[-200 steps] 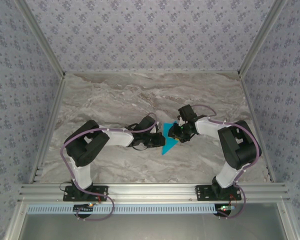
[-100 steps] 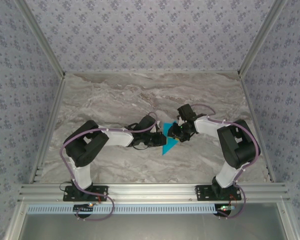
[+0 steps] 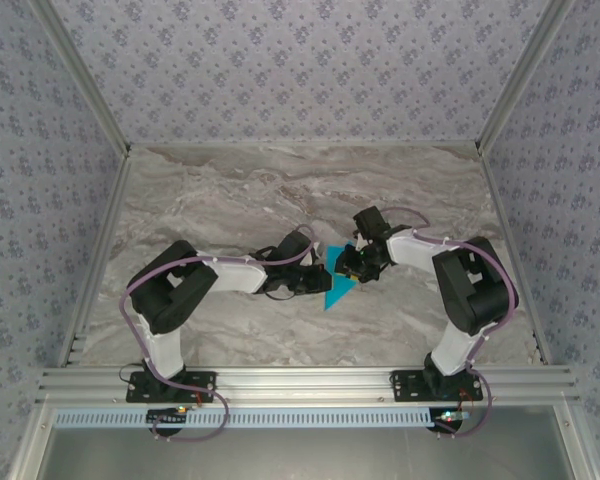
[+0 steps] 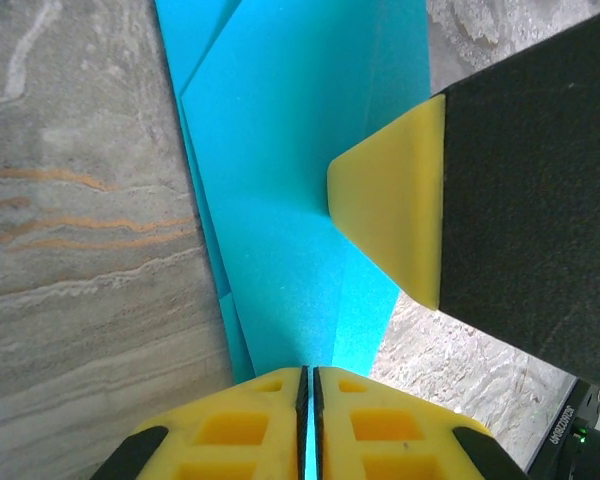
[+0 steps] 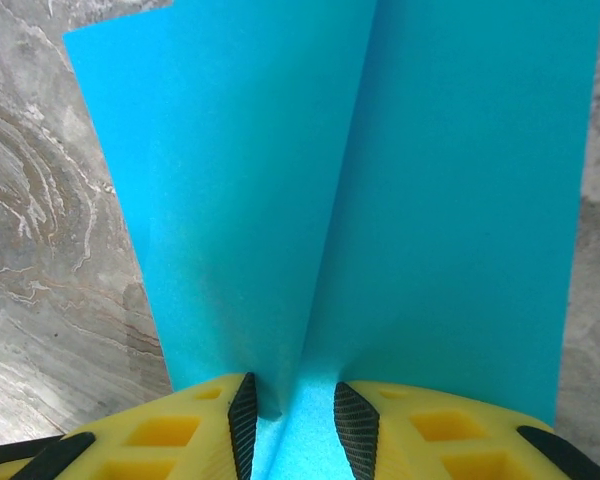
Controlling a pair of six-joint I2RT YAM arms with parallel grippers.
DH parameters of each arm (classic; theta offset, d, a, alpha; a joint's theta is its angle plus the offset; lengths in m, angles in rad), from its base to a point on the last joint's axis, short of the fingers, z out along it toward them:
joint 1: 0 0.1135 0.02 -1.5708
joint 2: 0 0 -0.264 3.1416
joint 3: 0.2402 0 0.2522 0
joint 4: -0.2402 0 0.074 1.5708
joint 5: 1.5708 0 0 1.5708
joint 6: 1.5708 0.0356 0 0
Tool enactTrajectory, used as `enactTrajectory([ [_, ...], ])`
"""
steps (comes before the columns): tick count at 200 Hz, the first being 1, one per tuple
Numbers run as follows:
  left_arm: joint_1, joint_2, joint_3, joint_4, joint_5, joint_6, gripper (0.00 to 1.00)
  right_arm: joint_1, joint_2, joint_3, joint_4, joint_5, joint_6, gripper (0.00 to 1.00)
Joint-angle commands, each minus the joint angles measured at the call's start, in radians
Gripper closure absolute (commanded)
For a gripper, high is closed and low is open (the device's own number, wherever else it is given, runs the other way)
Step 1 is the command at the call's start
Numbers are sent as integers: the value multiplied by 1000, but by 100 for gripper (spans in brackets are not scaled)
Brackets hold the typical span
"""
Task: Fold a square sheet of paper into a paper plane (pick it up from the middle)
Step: Fourth fold the wing at the center of the table.
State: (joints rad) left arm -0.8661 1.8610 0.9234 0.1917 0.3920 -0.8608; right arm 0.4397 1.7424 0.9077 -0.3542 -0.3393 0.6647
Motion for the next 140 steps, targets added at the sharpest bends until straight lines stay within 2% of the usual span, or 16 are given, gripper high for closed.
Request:
enactTrajectory([
  [1, -2, 18, 28, -31, -15, 20, 87, 23, 151, -66, -64, 168, -11, 63],
  [140, -2, 15, 28, -42, -26, 21, 88, 60, 212, -23, -115, 221, -13, 60],
])
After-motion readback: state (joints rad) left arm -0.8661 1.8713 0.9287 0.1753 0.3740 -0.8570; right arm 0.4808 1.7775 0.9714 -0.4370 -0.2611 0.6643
